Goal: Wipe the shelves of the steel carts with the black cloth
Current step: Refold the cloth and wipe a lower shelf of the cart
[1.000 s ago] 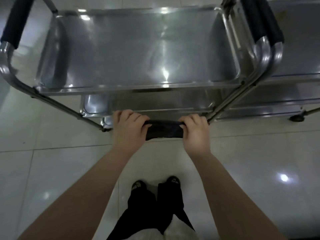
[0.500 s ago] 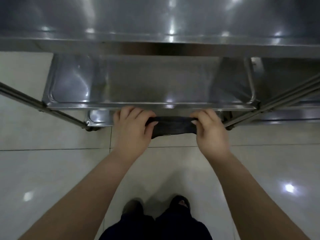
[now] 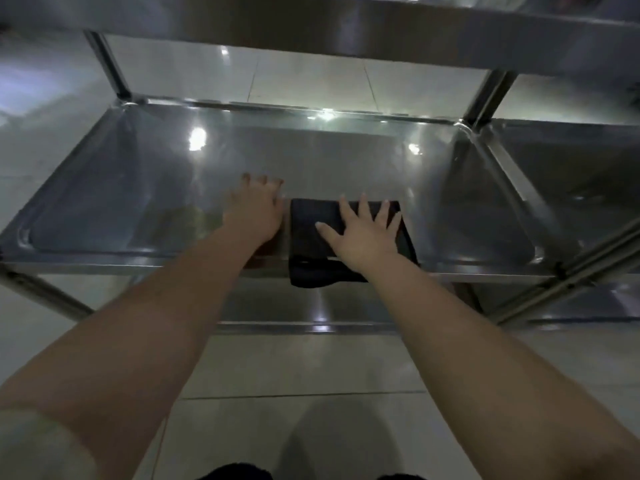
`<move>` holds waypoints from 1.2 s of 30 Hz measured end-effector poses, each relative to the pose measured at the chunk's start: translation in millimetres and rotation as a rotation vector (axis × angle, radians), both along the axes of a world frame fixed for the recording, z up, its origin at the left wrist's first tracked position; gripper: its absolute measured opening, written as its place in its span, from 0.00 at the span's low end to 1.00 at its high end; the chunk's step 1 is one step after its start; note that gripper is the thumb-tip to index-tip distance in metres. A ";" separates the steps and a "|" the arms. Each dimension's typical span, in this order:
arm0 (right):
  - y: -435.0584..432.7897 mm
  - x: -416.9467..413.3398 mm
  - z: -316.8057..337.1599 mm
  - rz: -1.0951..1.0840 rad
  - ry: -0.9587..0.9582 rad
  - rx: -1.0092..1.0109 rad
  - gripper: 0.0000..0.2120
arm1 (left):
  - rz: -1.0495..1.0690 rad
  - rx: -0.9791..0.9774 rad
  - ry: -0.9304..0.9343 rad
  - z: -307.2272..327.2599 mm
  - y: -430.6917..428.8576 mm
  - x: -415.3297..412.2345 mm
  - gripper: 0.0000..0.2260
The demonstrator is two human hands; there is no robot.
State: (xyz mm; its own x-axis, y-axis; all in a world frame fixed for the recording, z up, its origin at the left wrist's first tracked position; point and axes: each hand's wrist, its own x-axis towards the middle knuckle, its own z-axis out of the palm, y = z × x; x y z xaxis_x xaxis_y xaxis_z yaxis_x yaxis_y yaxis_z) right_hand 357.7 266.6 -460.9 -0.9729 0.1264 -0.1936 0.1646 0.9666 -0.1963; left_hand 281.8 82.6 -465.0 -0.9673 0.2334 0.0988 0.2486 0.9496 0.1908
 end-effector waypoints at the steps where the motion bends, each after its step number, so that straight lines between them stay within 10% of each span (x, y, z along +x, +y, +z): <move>1: -4.7 3.6 -3.2 0.010 0.013 0.045 0.38 | -0.007 -0.022 -0.024 -2.7 -4.0 0.8 0.20; 19: -20.8 -104.3 -8.6 0.042 -0.041 0.137 0.34 | -0.023 -0.136 -0.157 -21.8 -20.8 -2.6 0.23; 36: 56.2 -12.3 -12.4 -0.159 -0.028 0.173 0.34 | -0.006 -0.107 -0.137 -21.9 -20.7 -1.8 0.23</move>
State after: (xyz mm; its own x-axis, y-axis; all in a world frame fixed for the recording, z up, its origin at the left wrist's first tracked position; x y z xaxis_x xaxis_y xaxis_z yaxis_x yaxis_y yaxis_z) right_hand 345.4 322.8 -473.3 -0.9326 0.3111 -0.1827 0.3205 0.9470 -0.0235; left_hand 280.0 61.9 -486.9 -0.9685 0.2416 -0.0599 0.2332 0.9648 0.1213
